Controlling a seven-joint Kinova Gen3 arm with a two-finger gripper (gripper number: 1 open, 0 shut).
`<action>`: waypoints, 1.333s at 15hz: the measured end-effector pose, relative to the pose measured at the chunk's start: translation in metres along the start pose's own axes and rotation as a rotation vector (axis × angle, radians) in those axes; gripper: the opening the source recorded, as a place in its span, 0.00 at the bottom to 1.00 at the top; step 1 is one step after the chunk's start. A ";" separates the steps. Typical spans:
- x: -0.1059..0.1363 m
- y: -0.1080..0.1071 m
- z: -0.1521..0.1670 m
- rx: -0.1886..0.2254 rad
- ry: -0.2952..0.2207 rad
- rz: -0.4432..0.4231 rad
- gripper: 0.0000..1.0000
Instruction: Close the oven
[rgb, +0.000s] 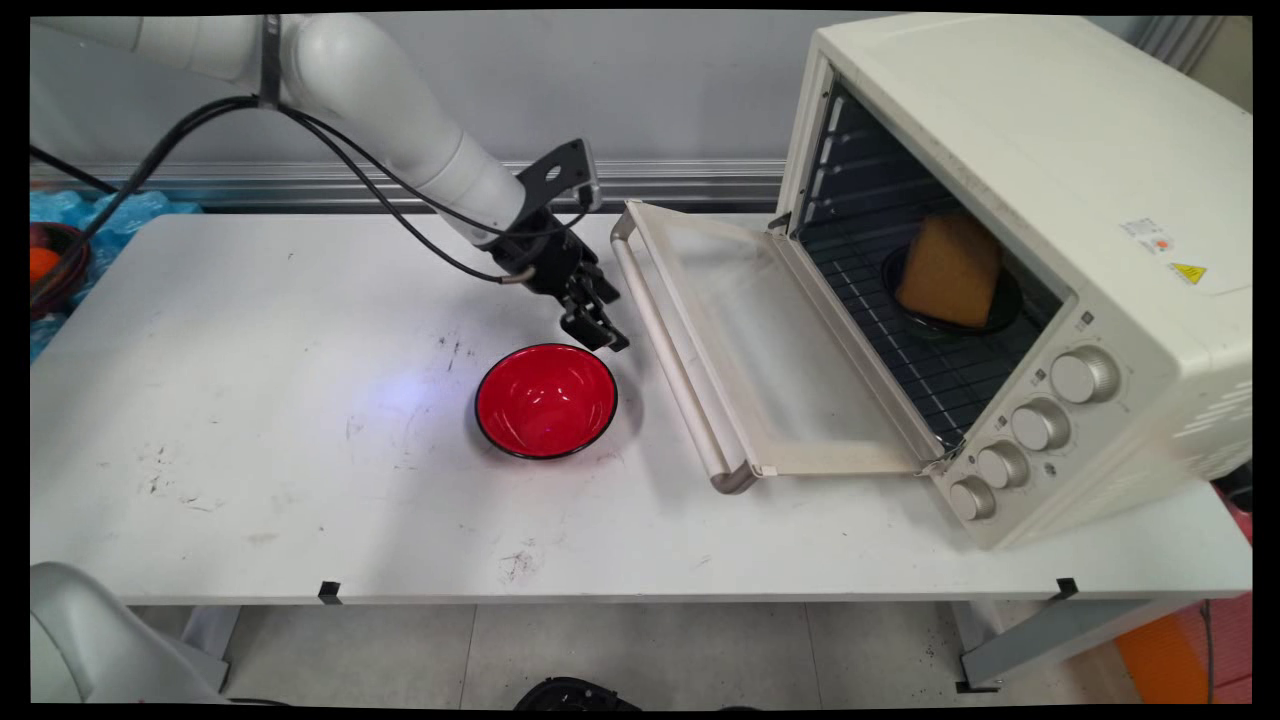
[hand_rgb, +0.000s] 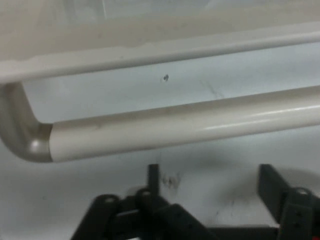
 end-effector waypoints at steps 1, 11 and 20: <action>0.000 0.000 0.002 0.001 0.001 -0.002 0.00; -0.002 -0.002 0.029 0.014 0.034 -0.004 0.00; 0.002 -0.004 0.035 0.036 0.101 0.000 0.00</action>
